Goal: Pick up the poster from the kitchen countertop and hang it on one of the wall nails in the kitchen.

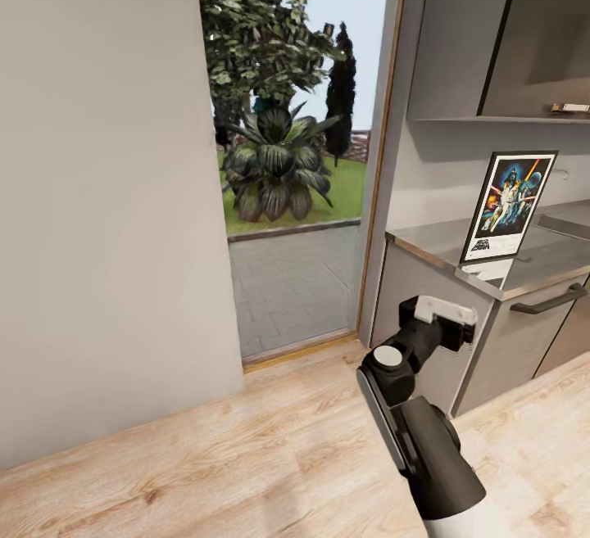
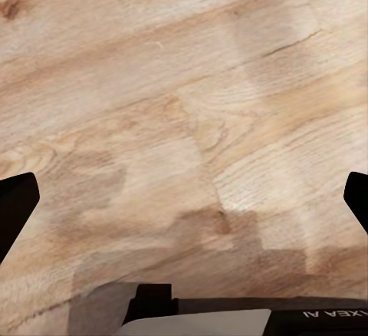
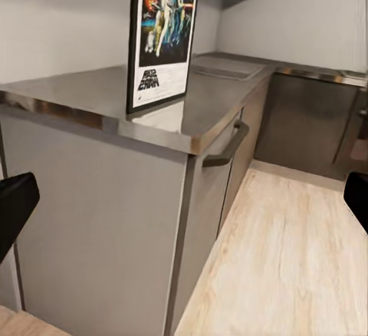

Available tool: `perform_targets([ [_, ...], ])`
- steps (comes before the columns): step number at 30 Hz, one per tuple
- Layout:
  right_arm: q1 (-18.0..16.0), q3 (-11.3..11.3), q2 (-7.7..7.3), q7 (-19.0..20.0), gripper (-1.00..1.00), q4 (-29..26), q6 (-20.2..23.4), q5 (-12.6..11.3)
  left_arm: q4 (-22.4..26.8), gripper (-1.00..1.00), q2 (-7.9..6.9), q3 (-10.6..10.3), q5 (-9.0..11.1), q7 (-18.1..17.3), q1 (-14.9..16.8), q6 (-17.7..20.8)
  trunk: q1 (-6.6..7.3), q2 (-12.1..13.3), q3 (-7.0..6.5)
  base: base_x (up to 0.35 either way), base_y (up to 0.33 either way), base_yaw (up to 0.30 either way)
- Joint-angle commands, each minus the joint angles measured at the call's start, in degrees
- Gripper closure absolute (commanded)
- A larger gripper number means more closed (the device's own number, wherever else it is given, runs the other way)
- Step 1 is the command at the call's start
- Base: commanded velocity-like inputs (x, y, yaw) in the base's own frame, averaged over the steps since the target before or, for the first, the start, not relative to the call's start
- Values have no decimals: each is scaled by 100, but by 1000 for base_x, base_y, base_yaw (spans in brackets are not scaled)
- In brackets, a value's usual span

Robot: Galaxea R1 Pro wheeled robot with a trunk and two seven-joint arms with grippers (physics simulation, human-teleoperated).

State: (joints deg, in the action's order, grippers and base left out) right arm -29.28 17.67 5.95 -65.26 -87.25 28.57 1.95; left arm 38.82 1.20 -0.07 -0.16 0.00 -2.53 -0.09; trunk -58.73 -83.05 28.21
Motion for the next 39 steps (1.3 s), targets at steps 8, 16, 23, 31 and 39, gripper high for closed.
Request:
perform_targets([
  [8, -713, -9, -10, -48, -100, 648, 98, 32, 12, -100, 2, -2, -2, 0, -2, 0, 0, -3, 5, 0, 0, 0],
  [16, -1486, -17, -10, -25, -100, 1047, 648, 34, 19, -100, 3, -2, -2, 0, -2, 0, 0, -3, 5, 145, 0, 0],
  [23, -1542, -22, -21, -22, -100, 1075, 690, 27, 20, -100, -4, 2, -2, 0, -3, 0, 0, -3, -10, 181, 0, -76],
  [31, -1545, -26, -31, -22, -100, 1085, 685, 24, 21, -100, -6, 7, -2, 0, -2, 0, 0, -3, -54, 23, 0, -230],
  [39, -1545, -75, -32, -14, -100, 1135, 683, 17, 36, -100, -13, 15, -2, 0, -4, 0, 0, -3, -96, 2, 0, -224],
])
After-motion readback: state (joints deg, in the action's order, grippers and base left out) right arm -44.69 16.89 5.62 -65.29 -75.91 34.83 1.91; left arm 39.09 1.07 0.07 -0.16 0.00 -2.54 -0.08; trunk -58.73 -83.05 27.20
